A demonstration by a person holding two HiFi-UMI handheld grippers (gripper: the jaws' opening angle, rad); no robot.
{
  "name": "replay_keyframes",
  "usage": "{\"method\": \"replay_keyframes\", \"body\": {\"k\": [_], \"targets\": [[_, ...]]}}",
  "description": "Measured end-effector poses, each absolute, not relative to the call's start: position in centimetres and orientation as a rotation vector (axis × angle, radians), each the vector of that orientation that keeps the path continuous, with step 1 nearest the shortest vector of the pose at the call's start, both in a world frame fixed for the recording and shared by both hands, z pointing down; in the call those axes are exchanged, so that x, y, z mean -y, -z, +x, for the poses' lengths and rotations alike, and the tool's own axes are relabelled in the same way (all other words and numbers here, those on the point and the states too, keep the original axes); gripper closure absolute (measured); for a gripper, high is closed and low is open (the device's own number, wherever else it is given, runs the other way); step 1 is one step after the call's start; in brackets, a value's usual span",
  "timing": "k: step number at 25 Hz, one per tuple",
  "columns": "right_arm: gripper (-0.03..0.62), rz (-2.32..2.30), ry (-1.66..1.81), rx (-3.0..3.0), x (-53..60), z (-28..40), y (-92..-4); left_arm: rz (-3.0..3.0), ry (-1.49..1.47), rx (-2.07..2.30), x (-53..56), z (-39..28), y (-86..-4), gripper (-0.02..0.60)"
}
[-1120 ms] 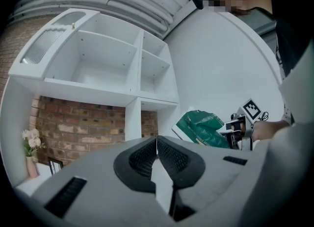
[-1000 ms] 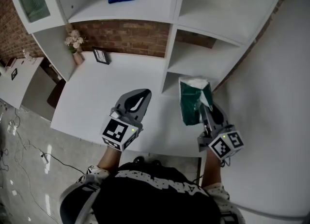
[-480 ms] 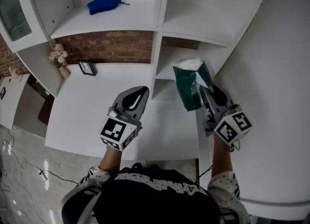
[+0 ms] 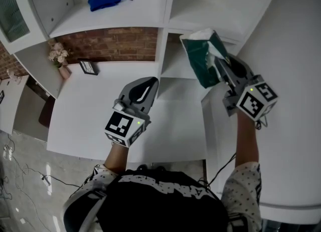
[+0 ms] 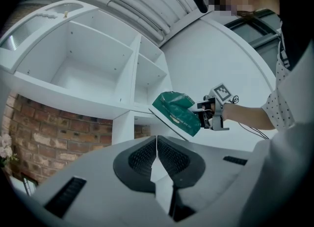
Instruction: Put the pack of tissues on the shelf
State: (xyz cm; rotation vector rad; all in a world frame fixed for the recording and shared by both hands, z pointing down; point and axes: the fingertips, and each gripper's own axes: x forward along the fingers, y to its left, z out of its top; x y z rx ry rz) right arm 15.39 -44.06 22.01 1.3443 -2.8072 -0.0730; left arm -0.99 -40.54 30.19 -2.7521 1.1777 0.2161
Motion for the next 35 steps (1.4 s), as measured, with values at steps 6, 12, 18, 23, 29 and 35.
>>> {"method": "replay_keyframes", "body": {"k": [6, 12, 18, 23, 29, 35], "targets": [[0.491, 1.309, 0.075, 2.793, 46.1, 15.0, -19.3, -2.718, -0.237, -1.122, 41.5, -0.2, -27.5, 0.544], [0.491, 1.296, 0.016, 2.819, 48.0, 14.8, -16.8, -2.718, -0.269, -1.023, 42.2, 2.6, -24.8, 0.536], [0.491, 1.321, -0.083, 2.858, 49.6, 15.2, -15.3, -2.669, -0.304, -0.993, 42.6, 5.0, -22.6, 0.452], [0.491, 1.312, -0.19, 2.883, 50.5, 15.1, -14.5, -2.617, -0.321, -0.988, 42.6, 7.1, -20.6, 0.394], [0.49, 1.354, -0.257, 2.857, 52.0, 15.3, -13.4, -2.524, -0.273, -1.003, 43.1, 9.6, -18.9, 0.346], [0.488, 1.36, -0.304, 2.84, 52.5, 14.6, -13.3, -2.442, -0.213, -1.082, 44.7, 11.2, -18.8, 0.342]]}}
